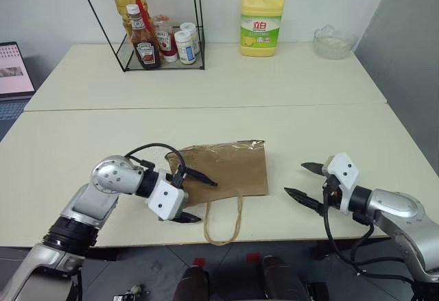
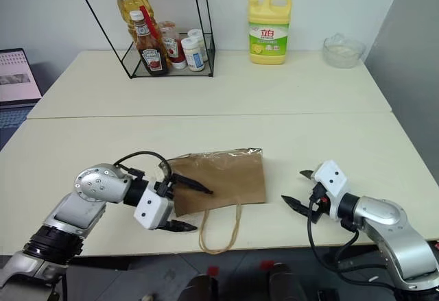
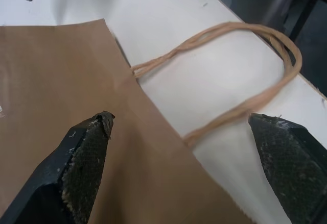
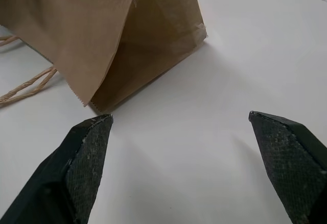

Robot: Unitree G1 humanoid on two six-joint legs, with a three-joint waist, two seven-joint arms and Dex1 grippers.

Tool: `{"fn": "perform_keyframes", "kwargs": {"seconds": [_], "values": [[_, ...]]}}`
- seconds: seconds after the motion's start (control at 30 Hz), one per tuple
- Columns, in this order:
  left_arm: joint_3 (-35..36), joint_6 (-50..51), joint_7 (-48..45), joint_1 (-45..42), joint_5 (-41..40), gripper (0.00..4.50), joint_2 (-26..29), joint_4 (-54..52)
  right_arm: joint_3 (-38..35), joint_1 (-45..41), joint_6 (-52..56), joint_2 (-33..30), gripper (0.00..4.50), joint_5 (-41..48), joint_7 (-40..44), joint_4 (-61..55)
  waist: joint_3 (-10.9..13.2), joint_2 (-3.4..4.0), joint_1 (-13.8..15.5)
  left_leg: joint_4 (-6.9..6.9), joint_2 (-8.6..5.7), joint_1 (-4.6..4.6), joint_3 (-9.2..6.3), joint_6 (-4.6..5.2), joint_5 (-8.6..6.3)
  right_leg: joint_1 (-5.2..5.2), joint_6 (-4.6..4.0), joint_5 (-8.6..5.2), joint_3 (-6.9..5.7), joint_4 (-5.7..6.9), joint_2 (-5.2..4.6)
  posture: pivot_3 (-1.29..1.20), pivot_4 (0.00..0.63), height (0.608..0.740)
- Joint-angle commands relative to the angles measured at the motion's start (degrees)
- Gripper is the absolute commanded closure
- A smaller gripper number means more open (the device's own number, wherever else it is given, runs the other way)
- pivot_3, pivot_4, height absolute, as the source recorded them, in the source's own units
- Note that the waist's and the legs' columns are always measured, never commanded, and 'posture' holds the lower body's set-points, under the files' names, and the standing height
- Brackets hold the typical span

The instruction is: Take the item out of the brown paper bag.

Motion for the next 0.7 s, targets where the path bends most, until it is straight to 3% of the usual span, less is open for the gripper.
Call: {"fn": "perform_keyframes", "kwargs": {"seconds": [0.03, 0.7], "values": [[-0.34, -0.79, 0.74, 0.47, 0.58, 0.00, -0.03, -1.42, -0.98, -0.90, 0.46, -0.63, 0.03, 0.97, -0.28, -3.16, 0.00, 0.00, 0.00, 0.00, 0.00, 0.00, 0.00, 0.00, 0.00, 0.00, 0.00, 0.00, 0.00, 0.00, 0.00, 0.00, 0.150, 0.740], [-0.42, -1.55, -0.32, 0.49, -0.17, 0.00, 1.02, -0.75, -0.54, -2.02, 3.49, 0.28, 0.03, 1.41, -1.76, -4.87, 0.00, 0.00, 0.02, 0.00, 0.00, 0.03, 0.00, 0.00, 0.00, 0.04, 0.00, 0.00, 0.00, -0.01, 0.00, 0.00, 0.150, 0.740]]}}
